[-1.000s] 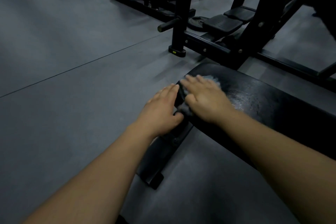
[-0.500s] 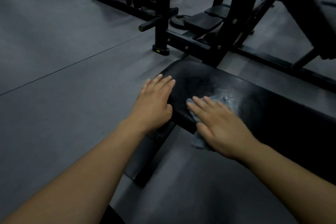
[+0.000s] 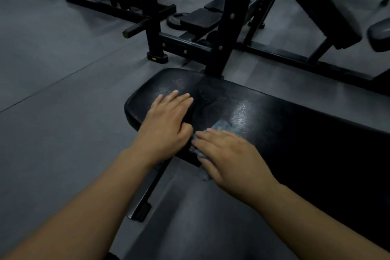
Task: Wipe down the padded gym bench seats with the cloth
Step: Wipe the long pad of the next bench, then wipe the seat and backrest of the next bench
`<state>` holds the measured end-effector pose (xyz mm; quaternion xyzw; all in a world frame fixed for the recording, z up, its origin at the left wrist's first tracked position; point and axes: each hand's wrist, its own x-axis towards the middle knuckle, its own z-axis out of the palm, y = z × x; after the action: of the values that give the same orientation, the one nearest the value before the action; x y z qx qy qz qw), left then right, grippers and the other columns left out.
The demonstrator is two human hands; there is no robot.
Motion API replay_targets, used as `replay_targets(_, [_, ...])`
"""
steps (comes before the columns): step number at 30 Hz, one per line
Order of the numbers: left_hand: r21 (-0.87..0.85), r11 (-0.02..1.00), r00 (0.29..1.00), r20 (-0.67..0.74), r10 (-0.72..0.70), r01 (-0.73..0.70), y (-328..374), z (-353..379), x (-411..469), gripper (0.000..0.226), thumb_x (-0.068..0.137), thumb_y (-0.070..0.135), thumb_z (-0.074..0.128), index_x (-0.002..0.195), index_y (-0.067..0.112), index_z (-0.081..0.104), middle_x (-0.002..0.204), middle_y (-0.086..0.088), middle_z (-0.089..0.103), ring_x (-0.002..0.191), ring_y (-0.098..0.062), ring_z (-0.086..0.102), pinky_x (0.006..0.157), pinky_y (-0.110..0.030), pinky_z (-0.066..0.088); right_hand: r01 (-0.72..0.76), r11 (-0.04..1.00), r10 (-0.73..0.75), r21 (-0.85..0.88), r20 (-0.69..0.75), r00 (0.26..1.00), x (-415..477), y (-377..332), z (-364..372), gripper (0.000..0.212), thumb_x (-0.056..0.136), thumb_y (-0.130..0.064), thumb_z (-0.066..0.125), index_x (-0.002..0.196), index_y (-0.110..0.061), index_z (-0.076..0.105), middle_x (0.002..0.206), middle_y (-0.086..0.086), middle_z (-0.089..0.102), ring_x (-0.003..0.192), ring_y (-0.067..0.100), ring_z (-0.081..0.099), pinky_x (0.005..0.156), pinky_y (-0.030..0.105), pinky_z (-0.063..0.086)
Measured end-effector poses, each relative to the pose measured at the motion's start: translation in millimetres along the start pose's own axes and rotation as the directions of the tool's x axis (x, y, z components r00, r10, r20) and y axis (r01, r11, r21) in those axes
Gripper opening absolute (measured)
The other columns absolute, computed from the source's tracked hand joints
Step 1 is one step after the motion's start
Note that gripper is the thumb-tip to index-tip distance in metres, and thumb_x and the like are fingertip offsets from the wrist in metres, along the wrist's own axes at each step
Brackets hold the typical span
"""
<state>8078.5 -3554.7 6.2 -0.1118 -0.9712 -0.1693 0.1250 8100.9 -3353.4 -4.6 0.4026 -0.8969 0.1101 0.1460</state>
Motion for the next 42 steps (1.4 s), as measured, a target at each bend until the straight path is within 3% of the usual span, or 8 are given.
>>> replay_targets(3, [0.013, 0.999, 0.993, 0.106, -0.044, 0.043, 28.0, -8.1, 8.9, 0.077, 0.08, 0.04, 0.021, 0.152, 0.017, 0.038, 0.16, 0.001, 0.034, 0.151, -0.018, 0.019, 0.124, -0.043, 0.008, -0.118, 0.991, 0.123, 0.056, -0.087, 0.989, 6.0, 7.1, -10.8, 0.015, 0.093, -0.028, 0.05, 0.088, -0.022, 0.063, 0.083, -0.003, 0.063, 0.077, 0.021, 0.061, 0.066, 0.036, 0.048])
replay_targets(5, [0.022, 0.999, 0.98, 0.191, -0.051, 0.047, 50.1, -23.6, 14.3, 0.075, 0.083, 0.04, 0.025, 0.154, 0.02, 0.033, 0.163, 0.003, 0.026, 0.152, -0.018, 0.015, 0.124, -0.046, 0.007, -0.277, 0.959, 0.28, 0.054, -0.063, 0.958, 12.4, 16.0, -34.4, 0.017, 0.094, -0.029, 0.05, 0.087, -0.02, 0.063, 0.077, -0.001, 0.06, 0.067, 0.024, 0.061, 0.055, 0.034, 0.046])
replay_targets(10, [0.028, 0.998, 0.952, 0.3, -0.061, 0.055, 112.3, -97.9, 37.5, 0.076, 0.083, 0.045, 0.037, 0.156, 0.029, 0.024, 0.166, 0.005, 0.014, 0.152, -0.02, 0.01, 0.122, -0.053, 0.011, -0.436, 0.896, 0.44, 0.084, -0.043, 0.897, 13.6, 25.8, -130.8, 0.019, 0.084, -0.031, 0.072, 0.093, -0.016, 0.063, 0.086, 0.003, 0.061, 0.072, 0.025, 0.06, 0.053, 0.037, 0.051])
replay_targets(15, [0.01, 1.0, 0.934, 0.358, -0.008, 0.005, 192.0, -192.6, 51.5, 0.076, 0.083, 0.05, 0.039, 0.155, 0.029, 0.026, 0.165, 0.004, 0.014, 0.153, -0.019, 0.008, 0.121, -0.054, 0.013, -0.57, 0.811, 0.583, 0.131, -0.104, 0.806, -14.7, 18.7, -262.5, 0.019, 0.087, -0.022, 0.073, 0.102, -0.014, 0.066, 0.1, 0.005, 0.058, 0.085, 0.025, 0.058, 0.06, 0.035, 0.051])
replay_targets(20, [-0.063, 0.983, 0.889, 0.419, 0.185, -0.174, 309.9, -292.5, 59.3, 0.075, 0.084, 0.051, 0.036, 0.155, 0.029, 0.025, 0.166, 0.003, 0.014, 0.153, -0.02, 0.007, 0.122, -0.052, 0.011, -0.68, 0.725, 0.684, 0.106, -0.227, 0.694, -55.8, 14.5, -427.0, 0.017, 0.09, -0.017, 0.07, 0.104, -0.01, 0.066, 0.1, 0.007, 0.06, 0.084, 0.026, 0.059, 0.066, 0.035, 0.051])
replay_targets(25, [-0.1, 0.923, 0.843, 0.38, 0.38, -0.37, 448.3, -354.2, 84.4, 0.079, 0.083, 0.056, 0.029, 0.157, 0.032, 0.016, 0.167, 0.003, 0.007, 0.153, -0.021, 0.002, 0.123, -0.052, 0.009, -0.763, 0.646, 0.732, 0.042, -0.318, 0.602, -119.3, 25.2, -563.1, 0.042, 0.082, -0.014, 0.07, 0.122, -0.009, 0.059, 0.11, 0.01, 0.057, 0.092, 0.03, 0.058, 0.072, 0.043, 0.052])
replay_targets(32, [-0.106, 0.834, 0.786, 0.287, 0.547, -0.541, 672.2, -373.6, 58.0, 0.081, 0.081, 0.058, 0.026, 0.156, 0.029, 0.021, 0.166, 0.001, 0.012, 0.153, -0.024, 0.008, 0.121, -0.054, 0.015, -0.84, 0.542, 0.756, -0.015, -0.429, 0.495, -292.5, 46.4, -706.4, 0.05, 0.079, -0.019, 0.069, 0.127, -0.012, 0.057, 0.116, 0.007, 0.057, 0.098, 0.026, 0.054, 0.074, 0.035, 0.045])
replay_targets(42, [-0.26, 0.681, 0.634, 0.25, 0.732, -0.684, 980.4, -348.7, 14.1, 0.076, 0.085, 0.053, 0.032, 0.156, 0.028, 0.024, 0.167, 0.001, 0.012, 0.153, -0.023, 0.009, 0.122, -0.051, 0.012, -0.938, 0.312, 0.834, -0.151, -0.428, 0.347, -552.3, 93.6, -867.7, 0.054, 0.078, -0.02, 0.068, 0.13, -0.012, 0.055, 0.115, 0.01, 0.055, 0.099, 0.03, 0.054, 0.072, 0.041, 0.05])
